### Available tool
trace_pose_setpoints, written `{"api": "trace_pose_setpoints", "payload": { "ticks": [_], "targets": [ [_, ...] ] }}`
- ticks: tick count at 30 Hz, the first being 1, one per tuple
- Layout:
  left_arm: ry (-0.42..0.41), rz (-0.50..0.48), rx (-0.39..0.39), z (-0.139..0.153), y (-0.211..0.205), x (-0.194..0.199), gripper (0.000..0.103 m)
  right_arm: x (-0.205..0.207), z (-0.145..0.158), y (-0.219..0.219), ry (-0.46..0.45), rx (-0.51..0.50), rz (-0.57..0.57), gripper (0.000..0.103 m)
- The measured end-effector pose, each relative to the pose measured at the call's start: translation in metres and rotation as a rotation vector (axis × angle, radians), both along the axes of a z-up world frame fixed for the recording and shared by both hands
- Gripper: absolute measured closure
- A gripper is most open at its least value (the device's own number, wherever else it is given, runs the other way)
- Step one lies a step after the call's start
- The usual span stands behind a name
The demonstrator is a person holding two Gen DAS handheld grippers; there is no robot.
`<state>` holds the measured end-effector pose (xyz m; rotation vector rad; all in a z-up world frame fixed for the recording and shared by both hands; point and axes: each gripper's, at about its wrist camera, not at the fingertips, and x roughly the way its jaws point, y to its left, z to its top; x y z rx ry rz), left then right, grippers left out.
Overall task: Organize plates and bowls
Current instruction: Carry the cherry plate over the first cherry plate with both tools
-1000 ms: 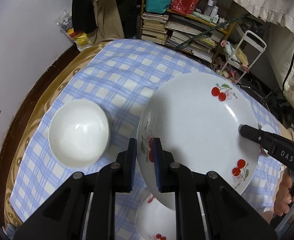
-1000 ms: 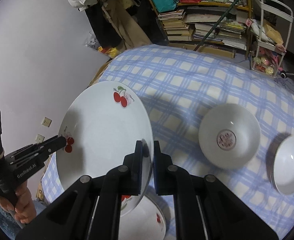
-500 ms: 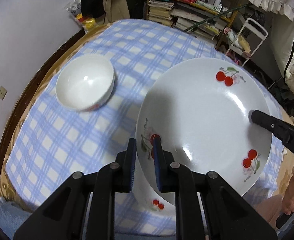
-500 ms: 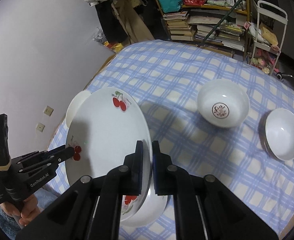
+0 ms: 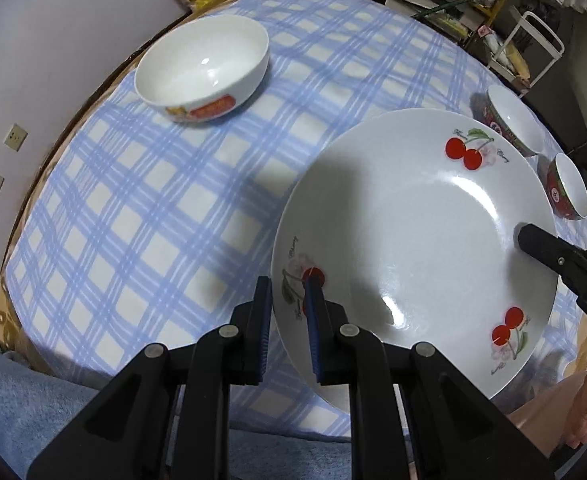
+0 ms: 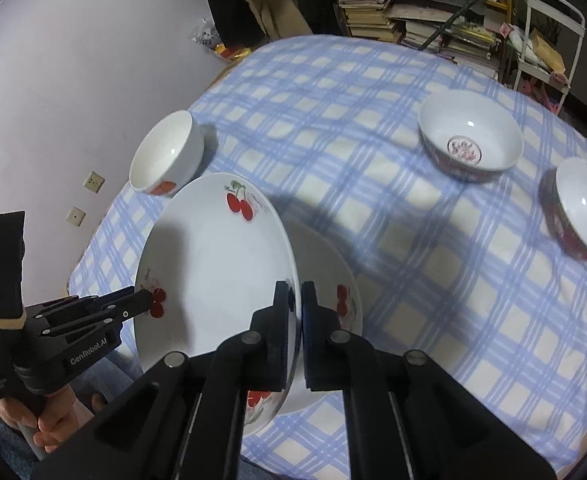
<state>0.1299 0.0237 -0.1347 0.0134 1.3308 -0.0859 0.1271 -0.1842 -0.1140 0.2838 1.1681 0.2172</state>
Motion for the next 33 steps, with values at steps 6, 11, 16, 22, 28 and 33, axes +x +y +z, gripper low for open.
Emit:
{"api": "trace_pose_setpoints", "payload": {
  "ticks": [6, 11, 16, 22, 28, 33],
  "targets": [
    [0.038, -0.006, -0.003, -0.010, 0.000, -0.002, 0.087, -0.005, -0.015, -0.004, 0.019, 0.029, -0.034, 0.095],
    [0.056, -0.029, 0.037, -0.020, -0.006, -0.005, 0.087, -0.008, -0.025, -0.005, 0.037, 0.029, -0.040, 0.095],
    [0.075, -0.022, 0.043, -0.028, -0.007, -0.003, 0.087, -0.010, -0.034, -0.007, 0.057, 0.042, -0.048, 0.095],
    [0.079, -0.024, 0.071, -0.038, -0.013, 0.002, 0.087, -0.010, -0.047, -0.003, 0.079, 0.022, -0.073, 0.095],
    [0.082, -0.016, 0.066, -0.040, -0.014, 0.001, 0.087, -0.013, -0.053, -0.006, 0.075, 0.021, -0.086, 0.095],
    [0.088, 0.006, 0.051, -0.042, -0.013, 0.001, 0.087, -0.016, -0.053, 0.001, 0.045, -0.049, -0.088, 0.093]
  ]
}}
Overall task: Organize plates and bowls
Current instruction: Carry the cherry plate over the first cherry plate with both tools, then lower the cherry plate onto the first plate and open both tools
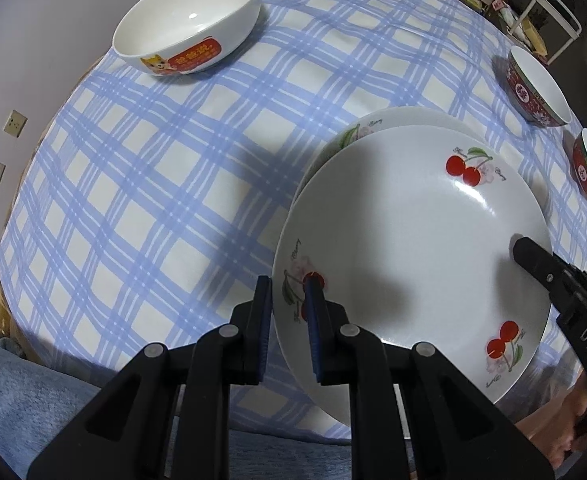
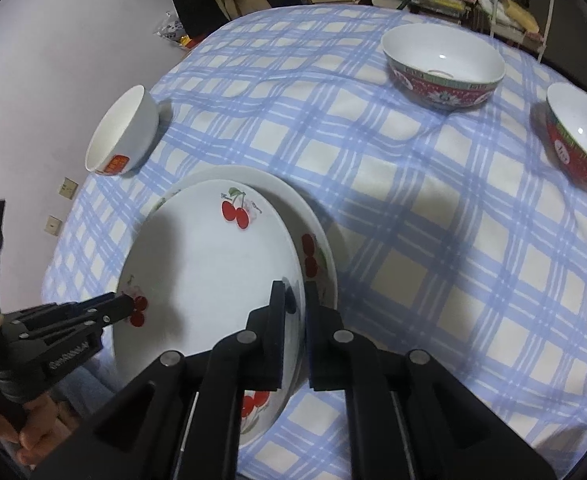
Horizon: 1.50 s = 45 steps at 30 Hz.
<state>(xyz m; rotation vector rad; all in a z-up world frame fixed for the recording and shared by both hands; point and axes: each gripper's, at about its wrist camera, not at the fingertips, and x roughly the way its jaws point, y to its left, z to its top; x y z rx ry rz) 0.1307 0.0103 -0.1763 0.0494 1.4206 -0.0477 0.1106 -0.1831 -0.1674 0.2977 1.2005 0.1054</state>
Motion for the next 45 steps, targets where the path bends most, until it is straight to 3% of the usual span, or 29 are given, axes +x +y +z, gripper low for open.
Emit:
{"api": "trace_pose_setpoints", "payload": {
  "ticks": [8, 27, 32, 37, 45],
  "targets": [
    [-0.010, -0.021, -0.036, -0.001, -0.003, 0.001, 0.087, 0.001, 0.006, 0.004, -0.056, -0.096, 0.008, 0.092],
    [-0.024, -0.032, -0.037, 0.002, -0.015, 0.002, 0.086, -0.007, -0.003, -0.002, -0.114, -0.067, -0.033, 0.090],
    [-0.062, -0.042, -0.020, 0.012, -0.010, 0.004, 0.086, -0.008, 0.000, -0.001, -0.148, -0.111, -0.042, 0.090],
    [-0.051, -0.024, -0.056, 0.011, -0.004, 0.008, 0.086, -0.007, -0.001, -0.009, -0.140, -0.059, -0.061, 0.090],
    [-0.067, -0.036, -0.003, 0.013, -0.006, 0.004, 0.082, -0.010, -0.003, -0.006, -0.123, -0.061, -0.063, 0.090]
  ]
}}
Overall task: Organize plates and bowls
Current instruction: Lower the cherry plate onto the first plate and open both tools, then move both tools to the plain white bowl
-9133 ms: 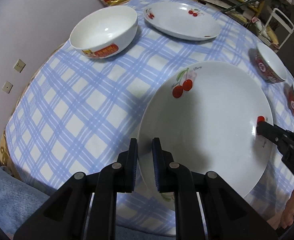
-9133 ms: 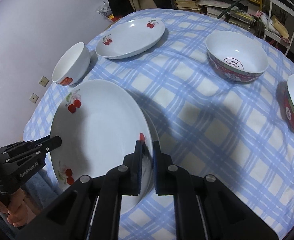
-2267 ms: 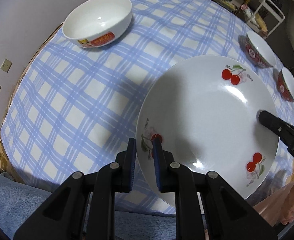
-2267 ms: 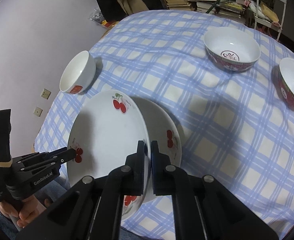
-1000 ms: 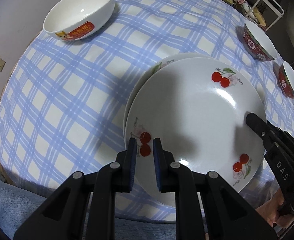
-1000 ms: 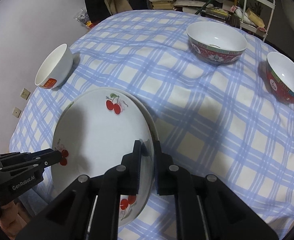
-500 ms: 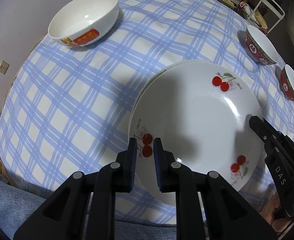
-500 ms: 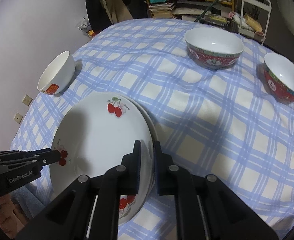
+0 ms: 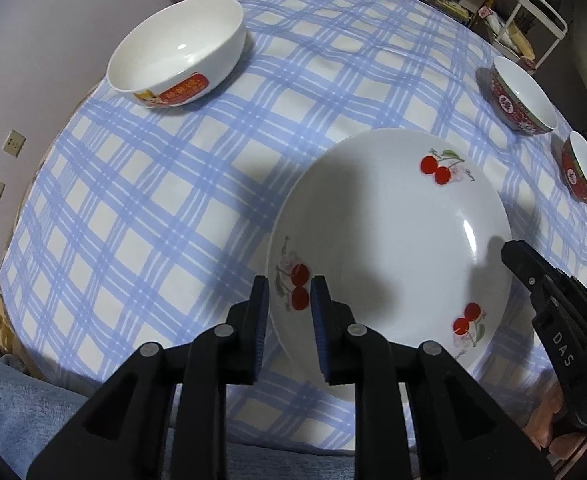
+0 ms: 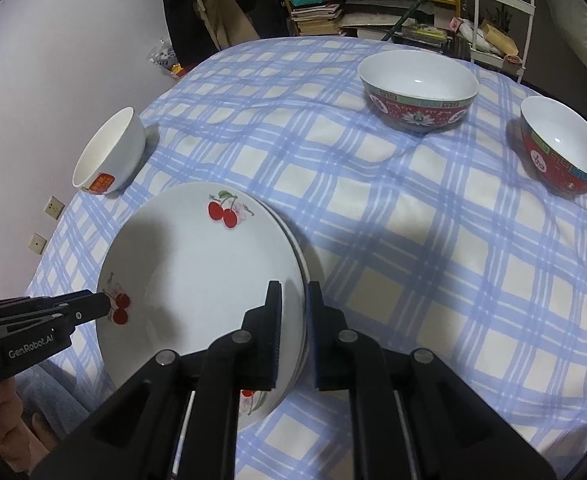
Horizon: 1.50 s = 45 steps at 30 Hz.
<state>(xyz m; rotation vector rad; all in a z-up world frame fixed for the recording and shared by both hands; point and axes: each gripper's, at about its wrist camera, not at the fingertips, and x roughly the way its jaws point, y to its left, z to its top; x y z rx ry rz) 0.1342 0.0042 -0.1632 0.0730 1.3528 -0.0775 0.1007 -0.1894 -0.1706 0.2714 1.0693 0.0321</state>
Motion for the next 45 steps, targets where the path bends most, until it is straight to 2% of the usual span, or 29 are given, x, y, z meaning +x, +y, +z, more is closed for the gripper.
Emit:
{"api": "trace_pose_setpoints", "payload": {
  "ticks": [6, 12, 13, 15, 17, 19, 20, 22, 25, 27, 29, 32, 35, 38, 42, 45],
  "targets": [
    [-0.003, 0.035, -0.035, 0.009, 0.008, -0.006, 0.081, -0.003, 0.000, 0.000, 0.010, -0.002, -0.010, 0.090],
    [-0.043, 0.048, -0.048, 0.025, 0.013, -0.008, 0.074, -0.002, 0.004, -0.001, 0.021, -0.005, -0.021, 0.088],
    [-0.049, 0.050, -0.055, 0.028, 0.015, -0.008, 0.074, -0.001, 0.007, -0.001, 0.019, 0.000, -0.020, 0.086],
    [-0.052, 0.055, -0.071, 0.034, 0.018, -0.007, 0.073, 0.001, 0.011, -0.001, 0.008, -0.002, -0.021, 0.072],
    [-0.065, 0.062, -0.075, 0.042, 0.023, -0.003, 0.073, 0.004, 0.018, 0.000, -0.010, -0.015, -0.019, 0.064],
    [-0.094, 0.060, -0.057, 0.052, 0.029, 0.002, 0.070, 0.009, 0.024, 0.001, -0.023, -0.025, -0.008, 0.061],
    [-0.110, 0.062, -0.047, 0.058, 0.031, 0.005, 0.060, 0.012, 0.027, 0.003, -0.028, -0.031, 0.000, 0.058],
    [-0.156, 0.068, -0.026, 0.070, 0.039, 0.012, 0.053, 0.020, 0.033, 0.007, -0.033, -0.046, 0.014, 0.050],
    [-0.178, 0.101, 0.007, 0.082, 0.053, 0.022, 0.050, 0.034, 0.044, 0.016, -0.057, -0.074, 0.045, 0.041],
    [-0.219, 0.129, 0.062, 0.093, 0.064, 0.028, 0.042, 0.044, 0.051, 0.023, -0.071, -0.091, 0.065, 0.028],
    [-0.264, 0.154, 0.089, 0.104, 0.077, 0.033, 0.024, 0.056, 0.061, 0.032, -0.096, -0.096, 0.083, 0.020],
    [-0.301, 0.179, 0.111, 0.116, 0.098, 0.047, 0.017, 0.074, 0.075, 0.044, -0.139, -0.096, 0.106, 0.007],
    [-0.304, 0.199, 0.121, 0.118, 0.116, 0.065, 0.016, 0.094, 0.086, 0.058, -0.180, -0.097, 0.128, 0.002],
    [-0.300, 0.221, 0.089, 0.116, 0.135, 0.083, 0.016, 0.114, 0.090, 0.071, -0.195, -0.102, 0.135, 0.000],
    [-0.268, 0.250, 0.032, 0.102, 0.158, 0.110, 0.016, 0.137, 0.093, 0.087, -0.201, -0.090, 0.159, 0.000],
    [-0.253, 0.244, 0.034, 0.090, 0.164, 0.125, 0.016, 0.153, 0.094, 0.098, -0.208, -0.085, 0.170, 0.000]
  ]
}}
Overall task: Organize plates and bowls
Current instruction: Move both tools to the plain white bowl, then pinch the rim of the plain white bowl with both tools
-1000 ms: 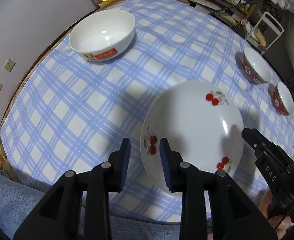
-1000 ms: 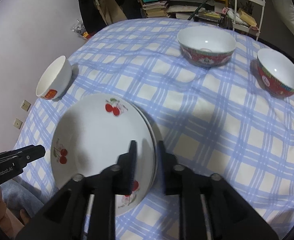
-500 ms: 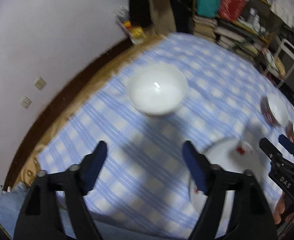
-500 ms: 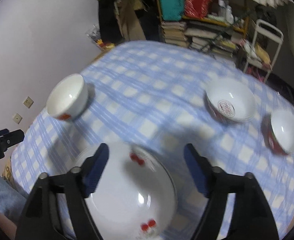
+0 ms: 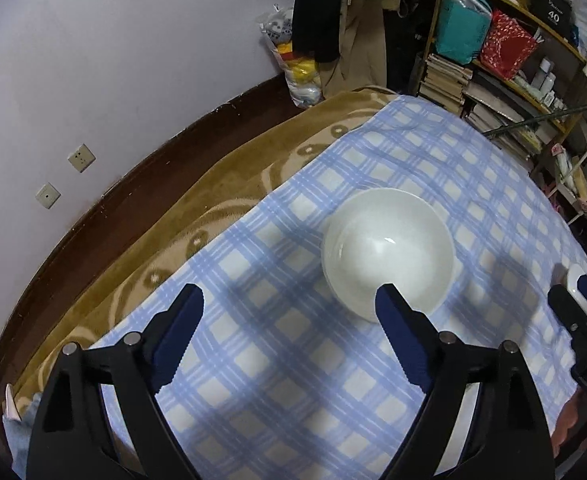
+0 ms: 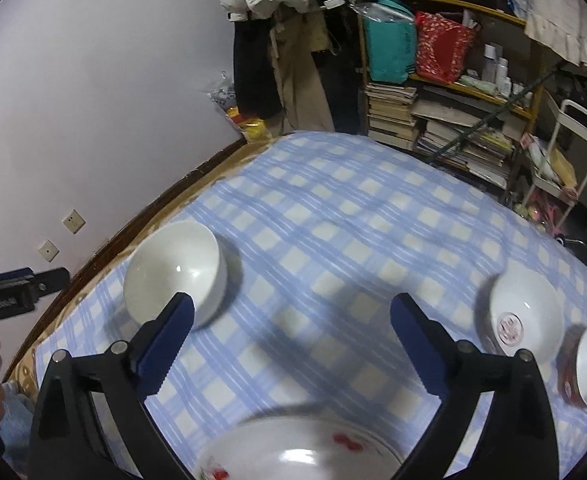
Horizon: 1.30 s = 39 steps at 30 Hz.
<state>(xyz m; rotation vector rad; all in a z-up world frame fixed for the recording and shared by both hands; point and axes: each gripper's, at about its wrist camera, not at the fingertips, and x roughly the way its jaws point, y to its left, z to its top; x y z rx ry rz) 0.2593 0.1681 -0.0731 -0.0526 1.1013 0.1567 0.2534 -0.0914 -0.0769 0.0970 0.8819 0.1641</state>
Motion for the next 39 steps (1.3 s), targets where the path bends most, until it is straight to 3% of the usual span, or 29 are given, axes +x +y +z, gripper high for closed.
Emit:
{"api": "trace_pose_setpoints", "payload": {
  "ticks": [9, 17, 19, 22, 26, 30, 35, 39],
  "targets": [
    [0.083, -0.023, -0.066, -0.046, 0.005, 0.027, 0.016, 0.040, -0.020, 0.029, 0.069, 0.033, 0.040, 0.000],
    [0.141, -0.028, -0.083, -0.082, 0.001, 0.035, 0.017, 0.063, -0.057, 0.047, 0.176, 0.068, 0.048, 0.001],
    [0.138, -0.026, -0.099, -0.087, 0.000, 0.036, 0.021, 0.067, -0.065, 0.048, 0.198, 0.091, 0.035, 0.007],
    [0.122, -0.019, -0.128, -0.094, -0.002, 0.037, 0.038, 0.074, -0.080, 0.051, 0.249, 0.121, 0.012, 0.014],
    [0.113, -0.015, -0.202, -0.103, -0.004, 0.041, 0.089, 0.082, -0.098, 0.059, 0.325, 0.130, 0.015, 0.037],
    [0.098, -0.004, -0.189, -0.100, -0.011, 0.044, 0.091, 0.082, -0.102, 0.064, 0.337, 0.166, -0.019, 0.078],
    [0.124, 0.036, -0.238, -0.105, -0.005, 0.046, 0.093, 0.086, -0.115, 0.085, 0.438, 0.110, 0.039, 0.085],
    [0.145, 0.070, -0.252, -0.102, -0.004, 0.044, 0.094, 0.080, -0.112, 0.086, 0.415, 0.113, 0.038, 0.086]
  ]
}}
